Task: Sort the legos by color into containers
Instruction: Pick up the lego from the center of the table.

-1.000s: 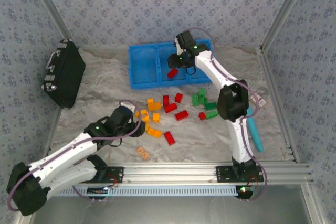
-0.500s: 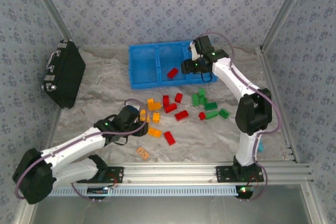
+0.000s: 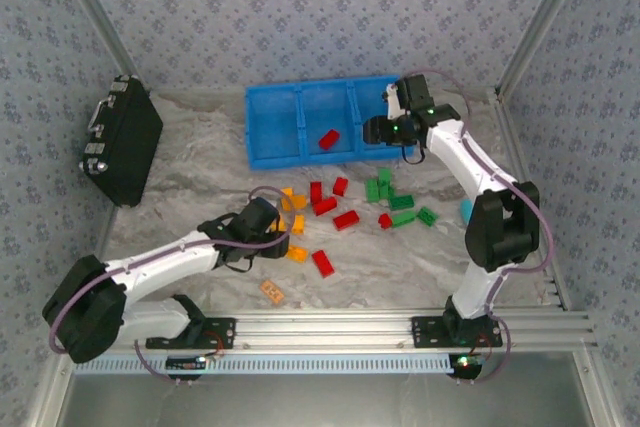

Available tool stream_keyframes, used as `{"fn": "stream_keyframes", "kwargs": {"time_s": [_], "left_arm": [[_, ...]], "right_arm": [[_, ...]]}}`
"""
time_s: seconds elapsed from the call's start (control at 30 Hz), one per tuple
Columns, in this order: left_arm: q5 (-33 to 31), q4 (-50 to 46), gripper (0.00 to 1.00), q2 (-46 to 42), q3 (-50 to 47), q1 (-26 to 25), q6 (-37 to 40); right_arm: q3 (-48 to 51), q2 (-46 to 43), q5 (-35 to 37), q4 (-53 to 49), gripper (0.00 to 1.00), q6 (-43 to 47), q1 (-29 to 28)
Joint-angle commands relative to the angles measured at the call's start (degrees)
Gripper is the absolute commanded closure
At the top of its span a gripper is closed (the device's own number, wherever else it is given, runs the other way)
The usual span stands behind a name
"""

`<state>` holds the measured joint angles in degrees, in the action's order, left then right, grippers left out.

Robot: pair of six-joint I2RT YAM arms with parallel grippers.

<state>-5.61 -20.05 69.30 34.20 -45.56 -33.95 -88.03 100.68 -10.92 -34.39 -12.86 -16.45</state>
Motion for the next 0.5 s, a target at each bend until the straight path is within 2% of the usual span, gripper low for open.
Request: {"fn": "stream_keyframes", "kwargs": {"time_s": [0.0, 0.2, 0.4, 0.47], "left_arm": [[-0.4, 1.3, 0.43, 1.6, 1.8, -0.5, 0.1], [-1.8, 0.4, 0.45, 3.4, 2.2, -0.5, -0.5], [-2.4, 0.9, 0.53, 3.7, 1.6, -0.4, -1.2], [-2.3, 1.3, 0.59, 4.1, 1.6, -0.4, -1.0]], "right_arm": [[1.4, -1.5, -1.3, 1.4, 0.36, -0.7, 0.4], [1.5, -1.3, -2.4, 2.0, 0.35, -0.5, 0.7], [2.2, -1.0, -3.9, 3.1, 0.35, -1.4, -0.3], [2.9, -1.1, -4.0, 3.3, 0.35, -1.6, -0.7]]}}
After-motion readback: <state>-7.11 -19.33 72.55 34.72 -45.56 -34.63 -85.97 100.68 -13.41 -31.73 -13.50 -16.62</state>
